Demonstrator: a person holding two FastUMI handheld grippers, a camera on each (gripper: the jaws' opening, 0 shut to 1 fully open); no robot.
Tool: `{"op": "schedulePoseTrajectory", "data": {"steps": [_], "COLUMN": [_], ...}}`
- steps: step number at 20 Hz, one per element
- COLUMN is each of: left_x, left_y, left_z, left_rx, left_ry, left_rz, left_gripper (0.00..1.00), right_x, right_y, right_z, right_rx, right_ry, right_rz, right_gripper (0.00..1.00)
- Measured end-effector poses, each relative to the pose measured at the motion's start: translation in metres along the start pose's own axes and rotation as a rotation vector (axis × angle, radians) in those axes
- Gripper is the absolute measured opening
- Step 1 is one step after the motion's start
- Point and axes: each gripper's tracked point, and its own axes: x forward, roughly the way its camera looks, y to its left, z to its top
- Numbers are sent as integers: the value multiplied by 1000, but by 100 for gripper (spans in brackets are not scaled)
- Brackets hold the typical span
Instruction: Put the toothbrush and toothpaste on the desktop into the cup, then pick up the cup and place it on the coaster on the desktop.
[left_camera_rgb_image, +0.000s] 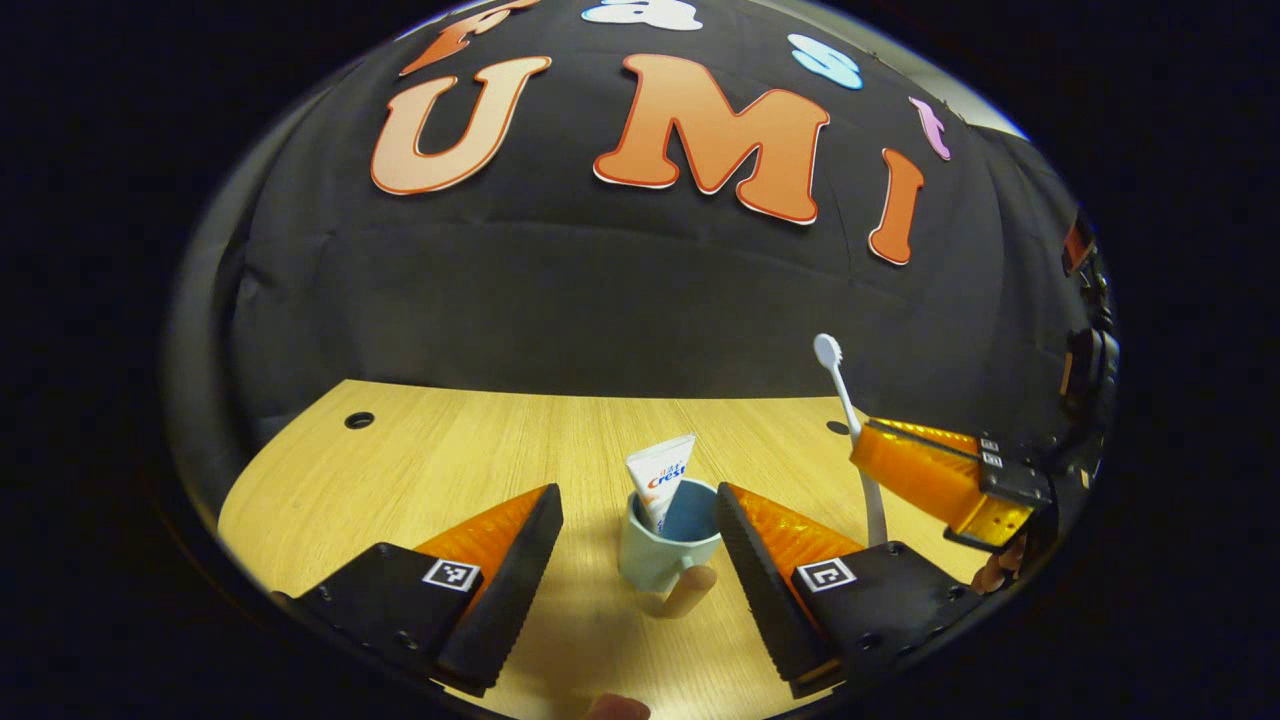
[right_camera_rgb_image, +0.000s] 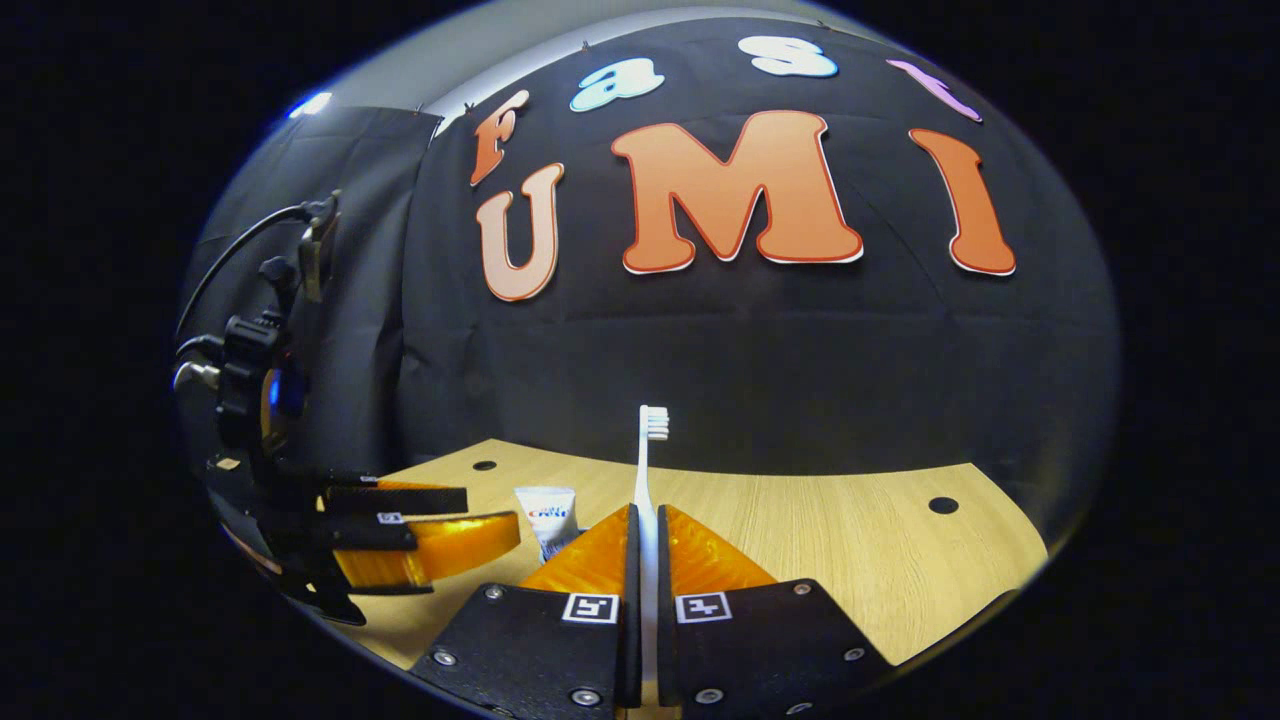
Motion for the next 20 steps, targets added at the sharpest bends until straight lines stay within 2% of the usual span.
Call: {"op": "schedulePoseTrajectory", "data": {"steps": [4, 7, 11, 16, 20], "left_x": [-25, -38, -47, -54, -57], "left_y": [14, 26, 42, 61, 76], "left_z": [-1, -2, -12, -29, -35], "left_rx": [-15, -7, -2, -43, -67], "left_ry": [-30, -58, -57, -41, -41], "left_rz": [29, 53, 77, 102, 129], "left_gripper": [99, 99, 99, 99, 99], "right_x": [15, 30, 46, 69, 83], "right_y": [11, 6, 8, 15, 21], "right_z": [17, 24, 22, 12, 13], "right_rx": [41, 93, 179, 295, 287], "right_ry": [-86, -136, -155, -149, -186], "right_rz": [32, 16, 34, 67, 69], "right_gripper": [7, 7, 7, 7, 7]}}
